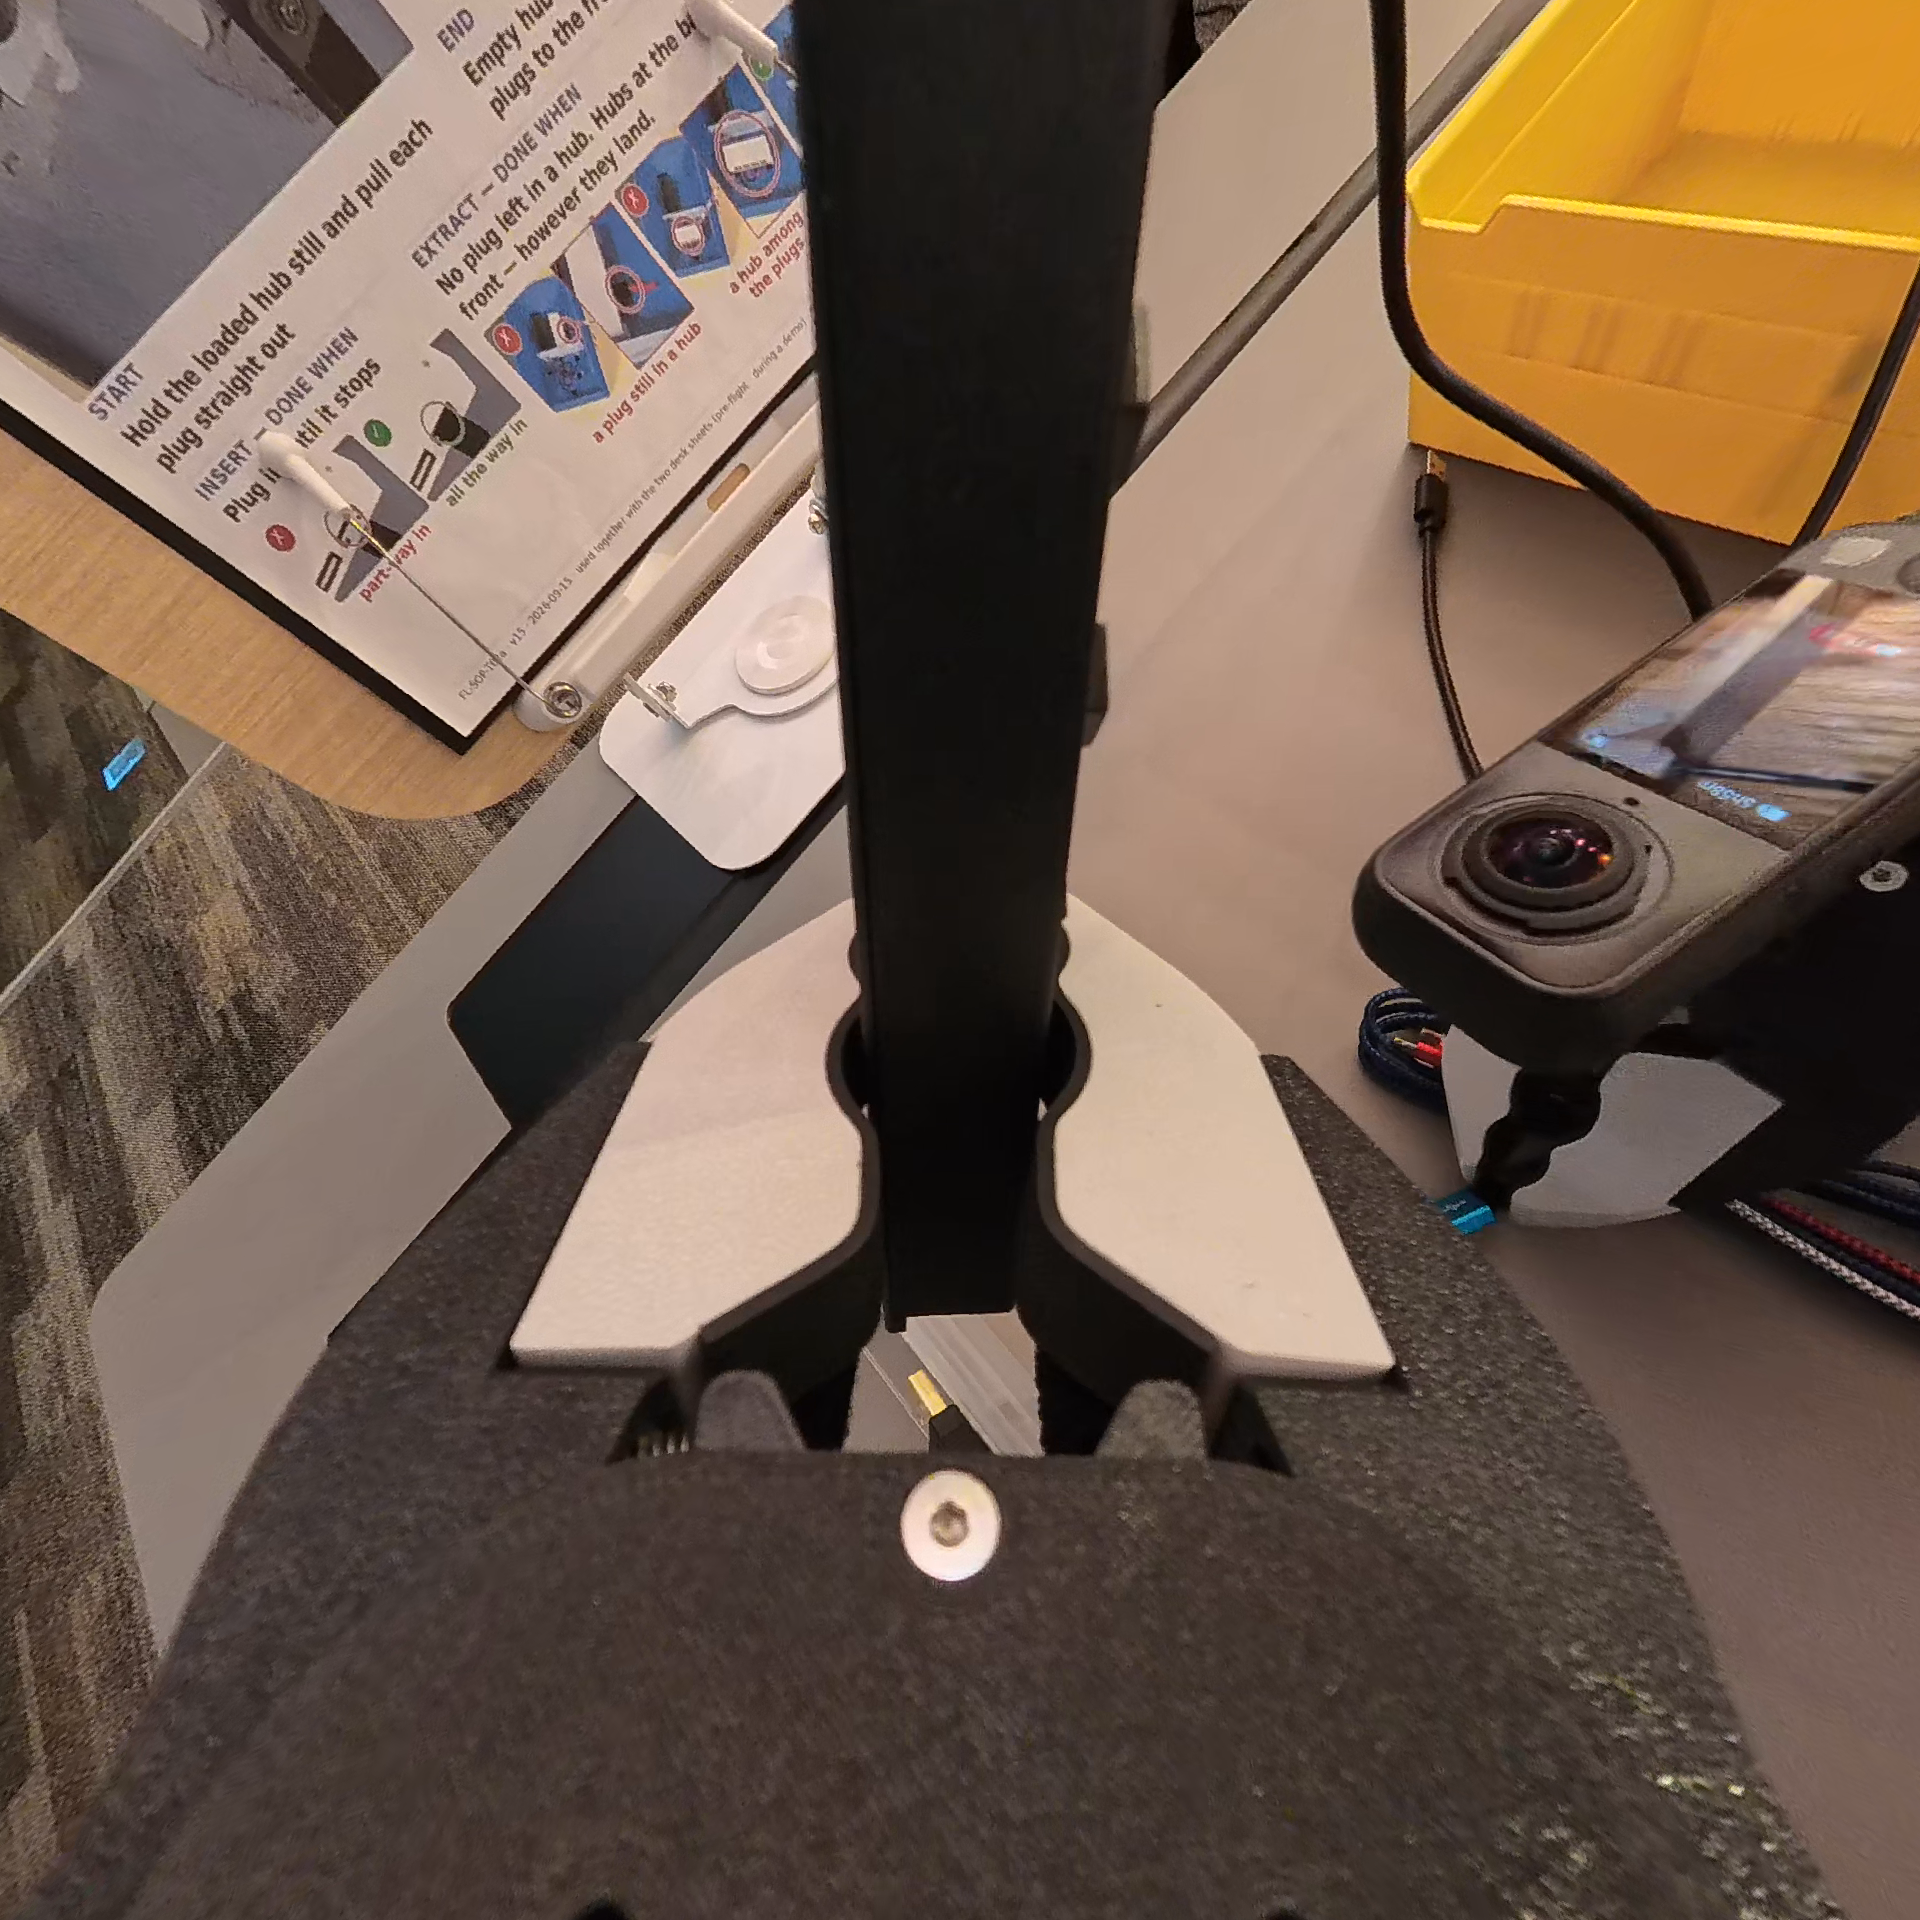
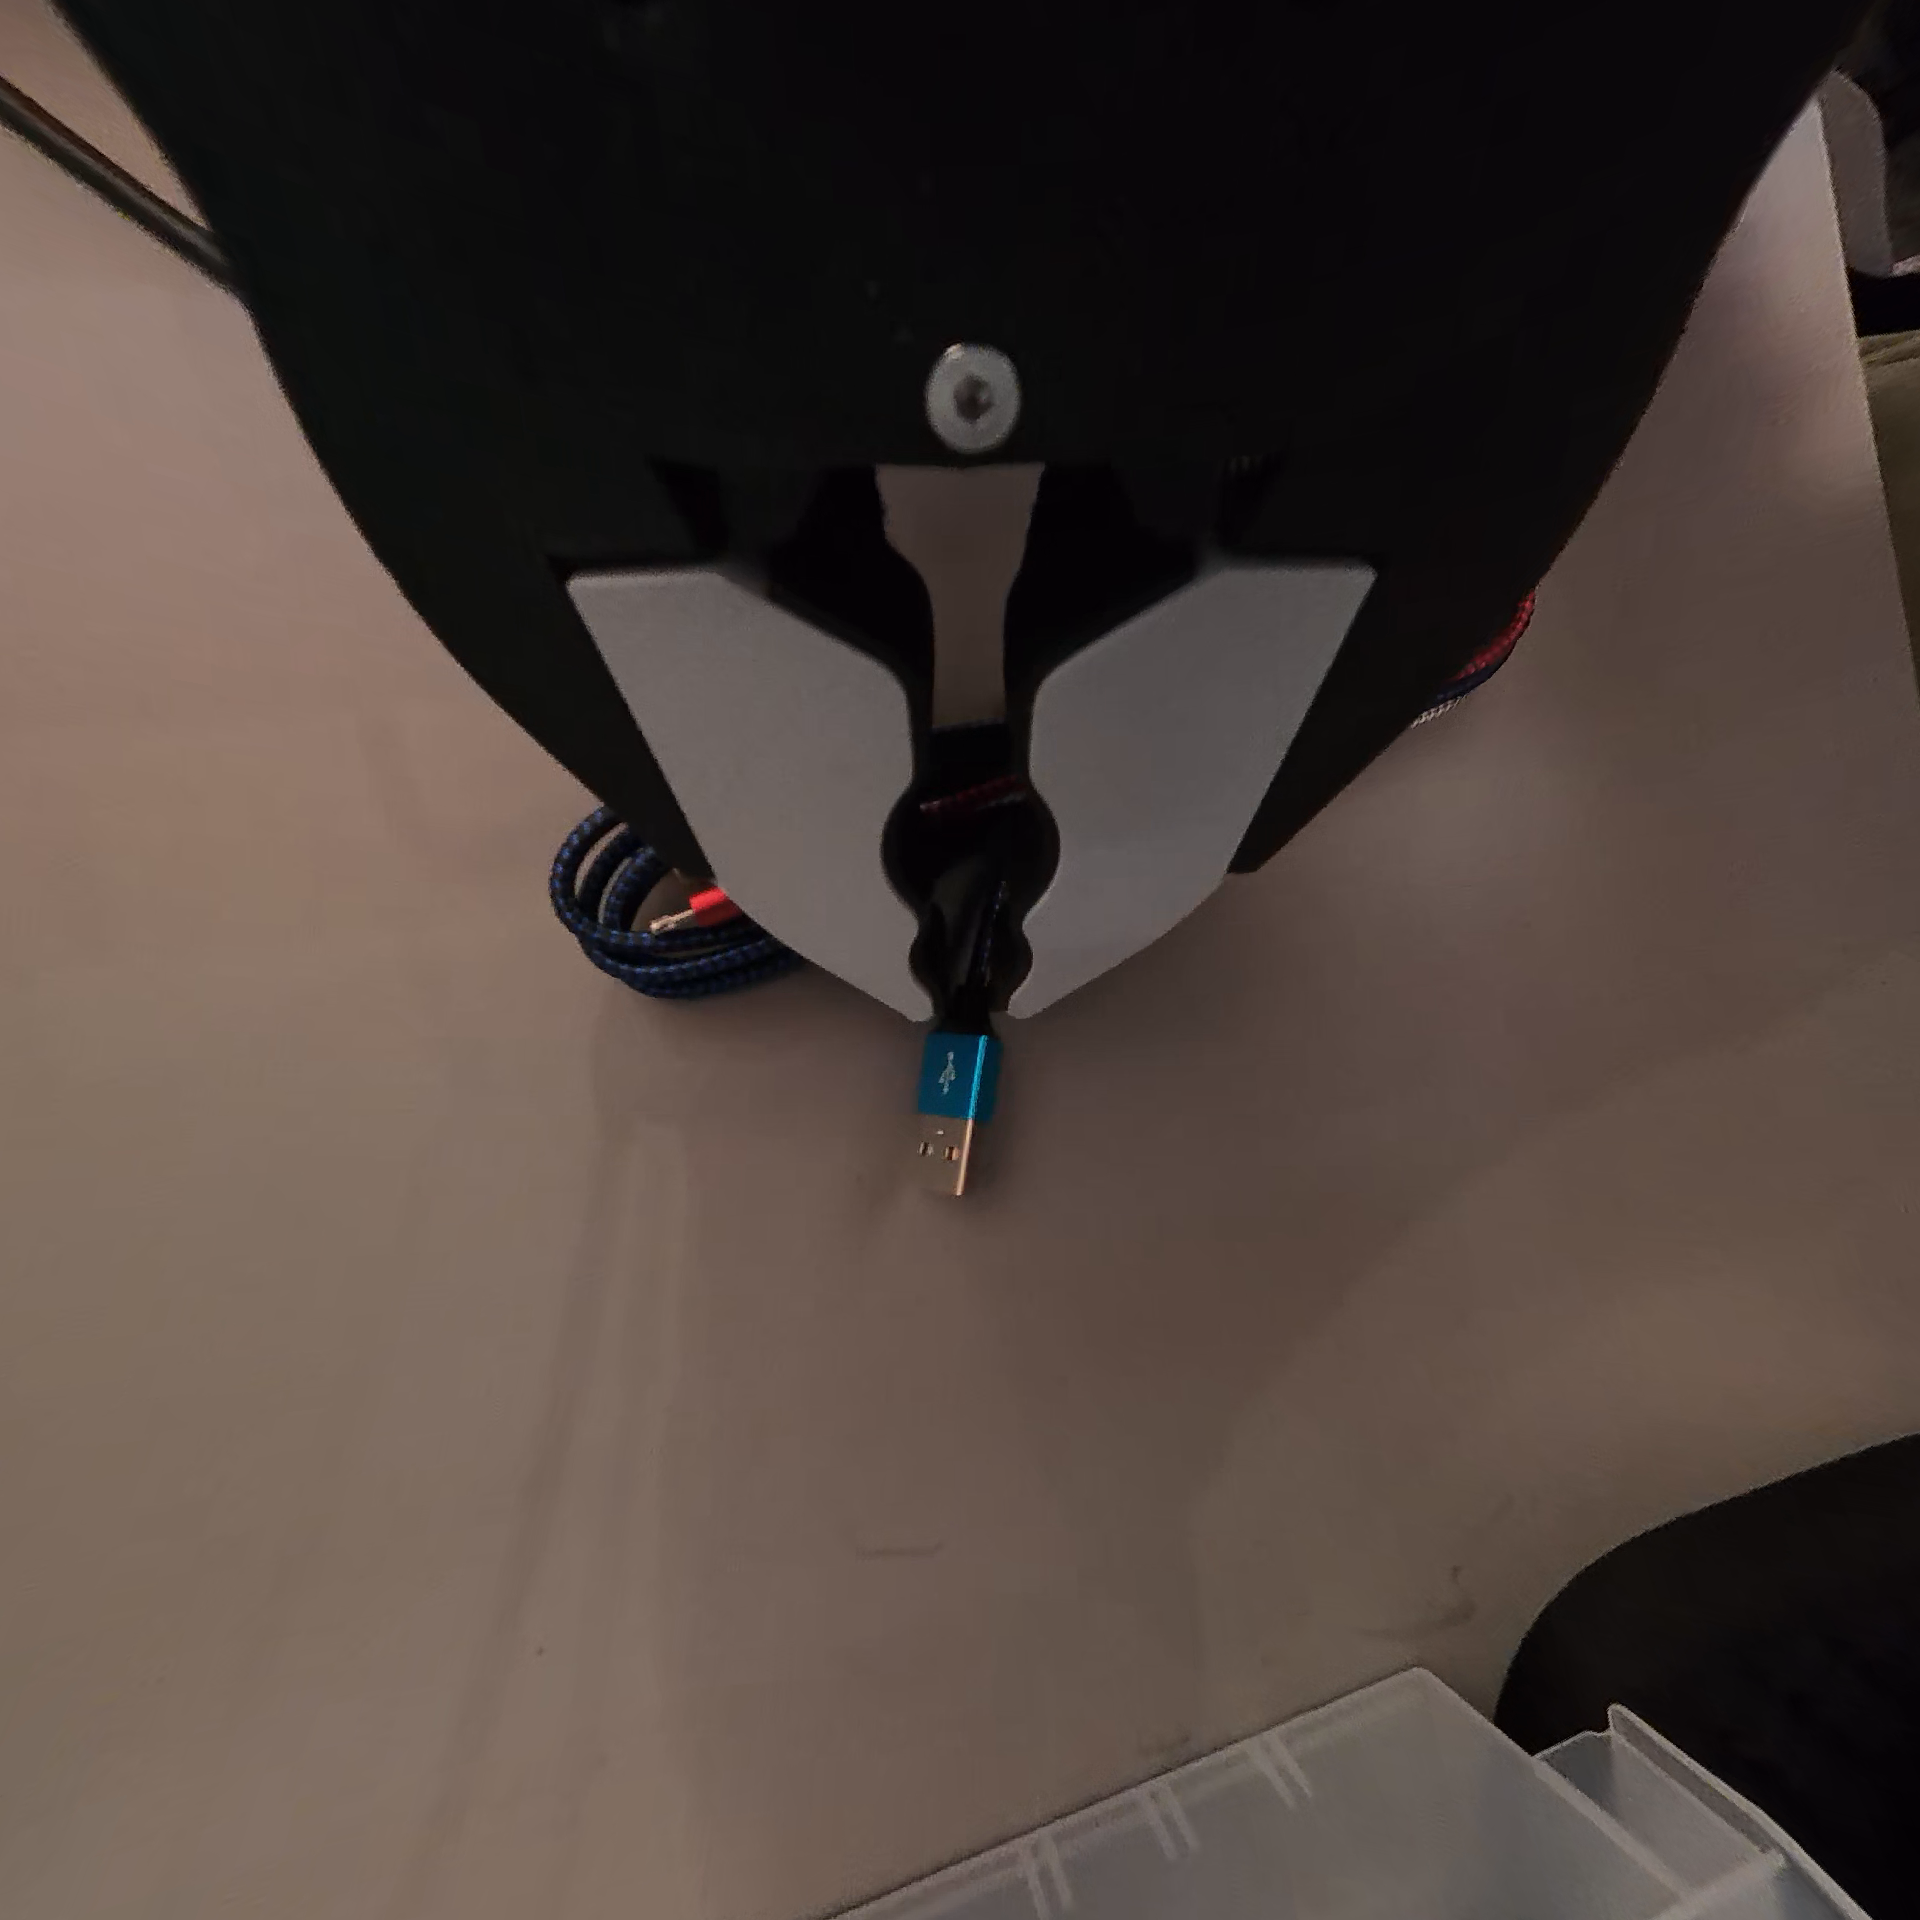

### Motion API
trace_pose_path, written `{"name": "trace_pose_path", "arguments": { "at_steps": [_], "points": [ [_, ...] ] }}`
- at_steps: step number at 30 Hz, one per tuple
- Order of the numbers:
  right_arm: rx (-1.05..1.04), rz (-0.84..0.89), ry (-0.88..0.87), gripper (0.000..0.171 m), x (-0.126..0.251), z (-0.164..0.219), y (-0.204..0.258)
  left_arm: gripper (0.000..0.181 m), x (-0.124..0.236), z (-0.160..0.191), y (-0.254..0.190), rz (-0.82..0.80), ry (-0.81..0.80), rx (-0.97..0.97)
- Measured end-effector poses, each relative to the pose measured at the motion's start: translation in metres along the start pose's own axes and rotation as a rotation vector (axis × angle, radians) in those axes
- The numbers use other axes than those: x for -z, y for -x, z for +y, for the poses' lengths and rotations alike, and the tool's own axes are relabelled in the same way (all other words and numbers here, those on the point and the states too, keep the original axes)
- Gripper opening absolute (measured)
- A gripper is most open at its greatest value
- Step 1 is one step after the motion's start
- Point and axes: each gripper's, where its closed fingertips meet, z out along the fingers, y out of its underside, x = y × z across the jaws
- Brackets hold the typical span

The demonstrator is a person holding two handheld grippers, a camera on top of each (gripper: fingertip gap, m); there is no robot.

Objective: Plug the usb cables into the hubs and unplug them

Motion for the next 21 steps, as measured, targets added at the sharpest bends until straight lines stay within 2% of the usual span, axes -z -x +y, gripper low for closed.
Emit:
{"name": "trace_pose_path", "arguments": {
  "at_steps": [21],
  "points": [
    [-0.041, -0.057, 0.044, 0.009, -0.001, 0.0012, 0.001, 0.025, -0.0005, 0.0, -0.0014, -0.003, 0.004, -0.012]
  ]
}}
